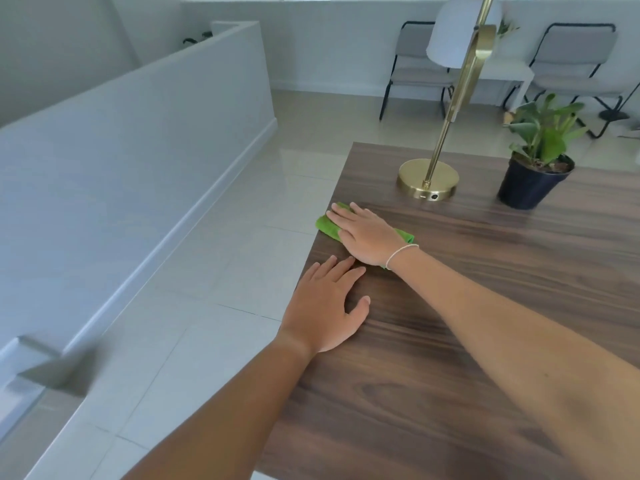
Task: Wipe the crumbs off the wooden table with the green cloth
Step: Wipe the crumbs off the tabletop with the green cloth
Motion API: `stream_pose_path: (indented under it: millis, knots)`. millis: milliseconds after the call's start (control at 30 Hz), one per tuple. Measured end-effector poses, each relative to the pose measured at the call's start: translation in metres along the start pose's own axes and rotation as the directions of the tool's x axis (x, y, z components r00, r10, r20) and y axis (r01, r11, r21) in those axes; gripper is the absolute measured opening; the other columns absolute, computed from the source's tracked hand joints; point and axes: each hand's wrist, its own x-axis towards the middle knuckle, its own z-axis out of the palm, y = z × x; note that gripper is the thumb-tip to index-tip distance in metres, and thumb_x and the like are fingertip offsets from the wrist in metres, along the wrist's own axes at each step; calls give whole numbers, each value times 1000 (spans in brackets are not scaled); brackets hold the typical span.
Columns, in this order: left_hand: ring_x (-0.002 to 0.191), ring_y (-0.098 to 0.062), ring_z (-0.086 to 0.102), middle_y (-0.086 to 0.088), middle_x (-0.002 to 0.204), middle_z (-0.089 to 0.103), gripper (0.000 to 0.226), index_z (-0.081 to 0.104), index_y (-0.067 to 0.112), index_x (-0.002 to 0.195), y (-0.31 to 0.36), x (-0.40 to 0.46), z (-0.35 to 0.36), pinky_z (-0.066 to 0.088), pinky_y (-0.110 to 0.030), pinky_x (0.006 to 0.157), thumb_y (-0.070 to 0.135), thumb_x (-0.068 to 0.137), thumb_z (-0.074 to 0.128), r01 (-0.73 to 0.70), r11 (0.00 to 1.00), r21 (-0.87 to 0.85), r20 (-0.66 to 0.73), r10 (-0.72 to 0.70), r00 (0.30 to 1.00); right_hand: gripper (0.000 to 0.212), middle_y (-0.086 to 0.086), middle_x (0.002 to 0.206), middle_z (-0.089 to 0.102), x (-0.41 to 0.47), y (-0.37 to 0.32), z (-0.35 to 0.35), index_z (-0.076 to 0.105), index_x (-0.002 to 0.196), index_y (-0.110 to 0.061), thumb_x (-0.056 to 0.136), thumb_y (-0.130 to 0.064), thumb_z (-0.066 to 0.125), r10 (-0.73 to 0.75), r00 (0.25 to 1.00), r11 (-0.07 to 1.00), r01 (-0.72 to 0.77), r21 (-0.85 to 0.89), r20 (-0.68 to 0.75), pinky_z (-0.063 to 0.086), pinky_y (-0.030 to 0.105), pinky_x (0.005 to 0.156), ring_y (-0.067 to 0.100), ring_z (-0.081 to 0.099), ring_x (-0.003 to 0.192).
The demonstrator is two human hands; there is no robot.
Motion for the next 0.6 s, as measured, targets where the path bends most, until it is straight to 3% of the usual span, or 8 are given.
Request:
stream_pose_path:
  millis: [100, 267, 467, 600]
  knots:
    - [144, -16, 17, 8, 154, 28, 54, 32, 31, 141, -1, 0, 1, 1, -26, 113, 49, 90, 33, 2, 1000, 3, -8, -2, 1000, 49, -9, 159, 10, -3, 9, -2, 16, 150, -26, 101, -27, 19, -111, 993, 994, 110, 26, 31, 2, 32, 117, 16, 3, 147]
    - [144, -15, 15, 9, 155, 26, 55, 31, 32, 141, -2, 0, 2, -1, -26, 114, 51, 90, 31, 7, 1000, -9, 8, -7, 1000, 49, -8, 160, 6, 29, 13, -18, 14, 150, -25, 101, -24, 16, 79, 996, 997, -79, -9, 47, 4, 36, 120, 19, 2, 148]
    - [144, -15, 16, 8, 154, 27, 55, 31, 32, 141, -2, 1, 2, -1, -27, 113, 51, 90, 31, 5, 1000, 4, -1, -5, 1000, 48, -10, 159, 11, 5, 15, -5, 19, 149, -28, 101, -27, 22, -200, 977, 980, 199, 19, 75, 2, 32, 118, 13, 3, 147]
    - [144, -15, 15, 9, 155, 26, 54, 31, 33, 141, -2, 1, 2, -1, -26, 113, 51, 90, 31, 11, 1000, 3, 6, -11, 1000, 48, -8, 159, 11, 24, 12, -14, 19, 149, -27, 102, -24, 20, -81, 995, 997, 80, 13, 65, 3, 35, 119, 17, 3, 148]
